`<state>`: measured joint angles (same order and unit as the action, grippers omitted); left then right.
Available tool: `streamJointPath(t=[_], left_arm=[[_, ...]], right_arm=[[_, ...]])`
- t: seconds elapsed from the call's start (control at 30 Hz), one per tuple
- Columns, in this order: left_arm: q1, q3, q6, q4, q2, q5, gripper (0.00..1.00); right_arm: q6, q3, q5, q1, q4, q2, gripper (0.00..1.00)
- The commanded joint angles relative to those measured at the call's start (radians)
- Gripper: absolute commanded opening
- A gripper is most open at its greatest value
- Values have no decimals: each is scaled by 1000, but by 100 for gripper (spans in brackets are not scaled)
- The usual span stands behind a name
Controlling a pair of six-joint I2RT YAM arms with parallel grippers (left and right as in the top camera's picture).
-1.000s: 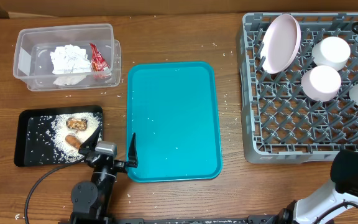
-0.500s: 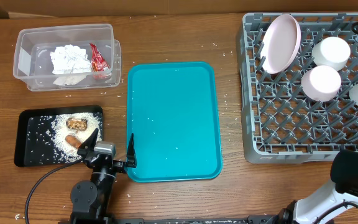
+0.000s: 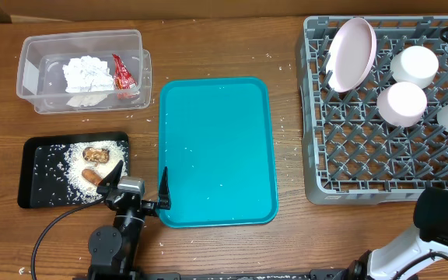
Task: Sort waste into correct bins and load items into the dishwasher
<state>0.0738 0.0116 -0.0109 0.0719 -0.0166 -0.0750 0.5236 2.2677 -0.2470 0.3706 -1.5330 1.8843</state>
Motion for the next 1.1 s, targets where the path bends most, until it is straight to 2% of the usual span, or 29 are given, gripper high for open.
streamJointPath(t=[0.0,0.63,0.83,0.93,1.07], left_arm=[[-8,-7,-16,-1,12,-3,100],[-8,-7,-16,-1,12,-3,100],[-8,-7,-16,-1,12,-3,100],[-8,-7,-16,-1,12,-3,100],[-8,-7,-16,-1,12,-3,100]], right_arm=[[5,-3,-10,0,5,-3,100],[4,-3,-11,0,4,-3,100],[4,-3,2,-1,68,-7,100],[4,-5,16,-16,107,-42,100],[0,-19,23,-38,173,-180,100]])
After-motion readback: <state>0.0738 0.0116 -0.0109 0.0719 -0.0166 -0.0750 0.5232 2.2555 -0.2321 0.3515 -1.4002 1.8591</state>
